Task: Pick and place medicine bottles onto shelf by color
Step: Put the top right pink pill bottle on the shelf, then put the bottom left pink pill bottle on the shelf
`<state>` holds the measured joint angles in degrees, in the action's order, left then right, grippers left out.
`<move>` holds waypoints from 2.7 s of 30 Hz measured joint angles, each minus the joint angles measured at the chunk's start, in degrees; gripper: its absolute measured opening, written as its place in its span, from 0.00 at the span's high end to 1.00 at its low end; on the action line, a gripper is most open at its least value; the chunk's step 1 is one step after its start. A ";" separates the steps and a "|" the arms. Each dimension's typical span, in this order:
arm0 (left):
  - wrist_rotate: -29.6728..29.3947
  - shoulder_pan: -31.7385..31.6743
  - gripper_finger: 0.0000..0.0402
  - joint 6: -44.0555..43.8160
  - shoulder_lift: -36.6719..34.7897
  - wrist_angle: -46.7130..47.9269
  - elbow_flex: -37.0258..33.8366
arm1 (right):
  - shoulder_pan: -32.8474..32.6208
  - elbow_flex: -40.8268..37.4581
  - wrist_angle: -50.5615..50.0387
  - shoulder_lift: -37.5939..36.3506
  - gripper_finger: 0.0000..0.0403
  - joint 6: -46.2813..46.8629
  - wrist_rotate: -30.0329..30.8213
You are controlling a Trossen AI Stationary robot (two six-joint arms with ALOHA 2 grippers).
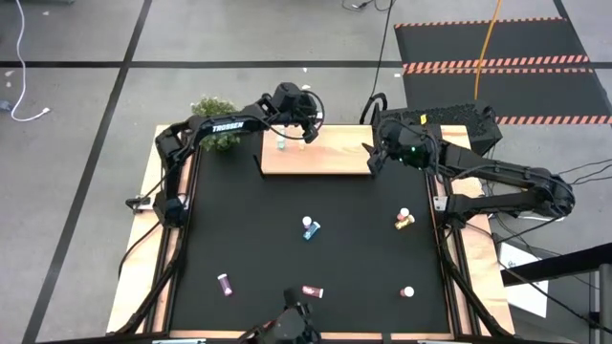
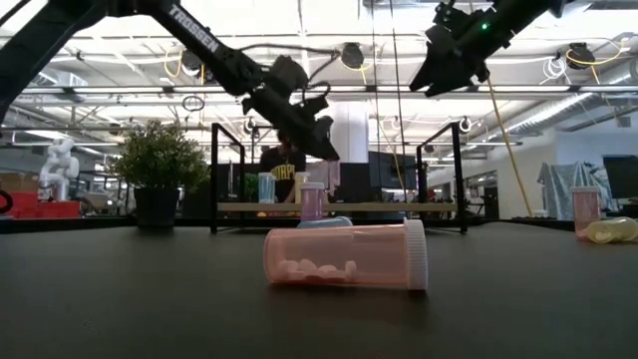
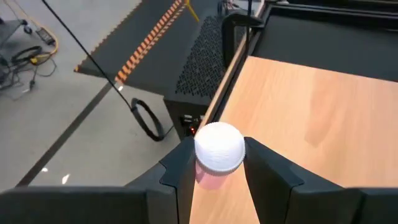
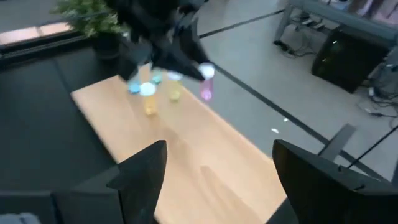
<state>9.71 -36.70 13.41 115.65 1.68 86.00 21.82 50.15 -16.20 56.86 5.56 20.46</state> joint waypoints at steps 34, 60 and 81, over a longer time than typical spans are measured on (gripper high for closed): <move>0.73 0.12 0.69 -3.68 2.22 4.45 -0.11 | 5.75 0.00 0.95 0.07 0.29 -1.70 -5.77; 1.09 0.72 0.26 -12.76 -8.21 2.33 -0.04 | 4.92 0.00 1.14 -1.01 0.29 0.55 -10.25; -0.85 21.45 0.44 -46.96 -30.47 56.57 -0.05 | -21.21 0.04 -2.24 -2.72 0.42 17.16 -7.76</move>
<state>8.87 -15.25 -33.56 85.17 58.25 85.95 0.62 50.19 -18.44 54.14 22.73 12.70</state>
